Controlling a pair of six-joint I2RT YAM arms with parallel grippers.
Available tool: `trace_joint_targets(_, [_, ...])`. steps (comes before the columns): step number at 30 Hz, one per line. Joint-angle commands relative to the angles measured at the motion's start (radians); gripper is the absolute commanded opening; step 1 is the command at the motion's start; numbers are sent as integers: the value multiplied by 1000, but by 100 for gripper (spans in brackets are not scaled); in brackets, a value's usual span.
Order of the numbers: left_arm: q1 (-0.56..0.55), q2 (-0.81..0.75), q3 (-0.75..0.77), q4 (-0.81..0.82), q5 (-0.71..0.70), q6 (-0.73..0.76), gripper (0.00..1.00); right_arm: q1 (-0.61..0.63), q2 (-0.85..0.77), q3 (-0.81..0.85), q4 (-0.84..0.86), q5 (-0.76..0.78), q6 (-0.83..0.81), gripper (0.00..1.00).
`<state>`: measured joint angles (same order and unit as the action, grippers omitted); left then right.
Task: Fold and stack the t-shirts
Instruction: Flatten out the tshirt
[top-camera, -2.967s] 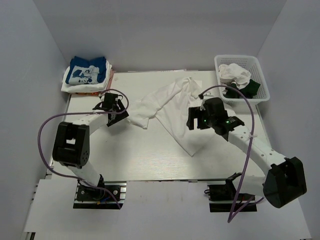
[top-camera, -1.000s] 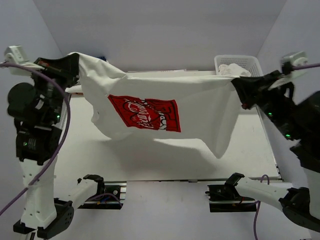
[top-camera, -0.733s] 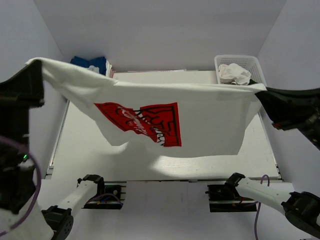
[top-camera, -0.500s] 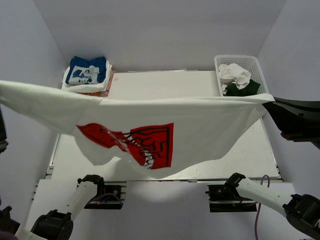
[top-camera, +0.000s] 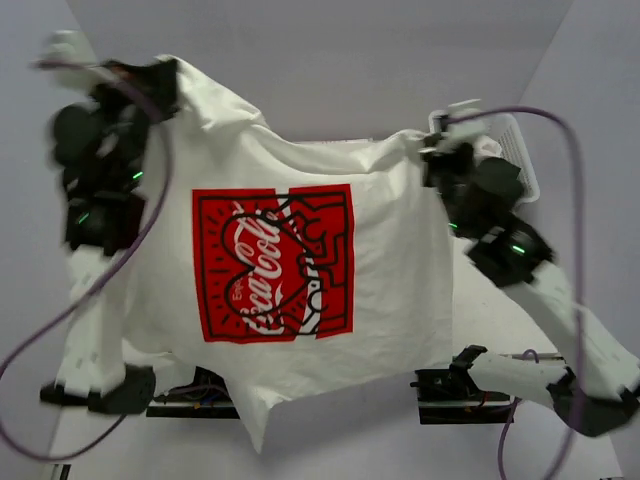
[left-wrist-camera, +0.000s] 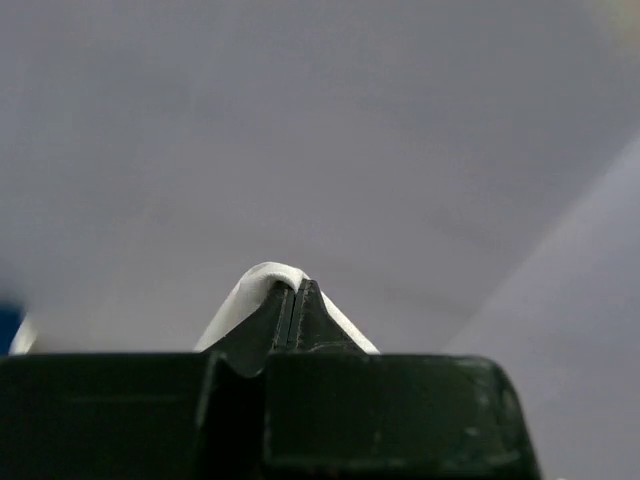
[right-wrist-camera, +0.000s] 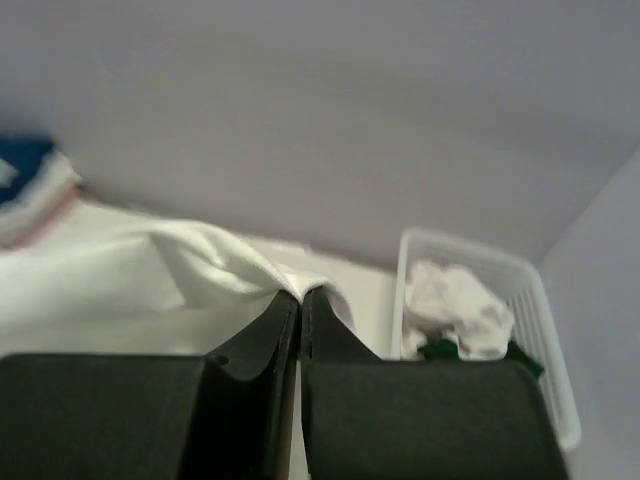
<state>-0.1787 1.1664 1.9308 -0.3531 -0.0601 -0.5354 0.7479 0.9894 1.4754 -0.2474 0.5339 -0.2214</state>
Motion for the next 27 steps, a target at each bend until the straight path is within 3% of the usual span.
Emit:
trace_joint_targets(1, [5,154,-235,50,-107,28,0,-38,167,-145,232,220,-18,0])
trace_joint_targets(4, [5,260,-400,137,-134,17,0,-152,279,-188,266,151,68,0])
trace_joint_targets(7, [5,459,-434,204,-161,26,12,-269,504,-173,254,66,123,0])
trace_joint_targets(8, [5,526,-418,230,-161,47,23,-287,600,-141,249,-48,143,0])
trace_joint_targets(9, [5,599,-377,247,-161,67,48,-338,648,-118,252,-84,146,4])
trace_joint_targets(10, [5,760,-321,224,-120,78,63,-344,766,-52,173,-119,148,41])
trace_joint_targets(11, [5,847,-241,166,-101,78,74,-351,823,50,136,-180,160,55])
trace_joint_targets(12, [5,924,-60,23,-89,78,86,-364,982,110,40,-178,175,67])
trace_joint_targets(13, [5,988,27,-50,-113,78,87,-363,1018,216,-14,-192,182,82])
trace_joint_targets(14, [-7,1042,98,-113,-127,78,87,-361,1052,274,-89,-195,192,90])
trace_joint_targets(16, [-18,1076,146,-145,-139,92,93,-364,1062,254,-87,-207,198,90])
trace_joint_targets(17, [-18,1052,58,-103,-129,104,100,-363,1045,193,-22,-228,203,90])
trace_joint_targets(22, [-18,773,-272,196,-47,117,100,-361,798,-63,124,-298,215,90])
trace_joint_targets(27, [-18,679,-430,198,-3,107,100,-360,724,-165,111,-359,287,90])
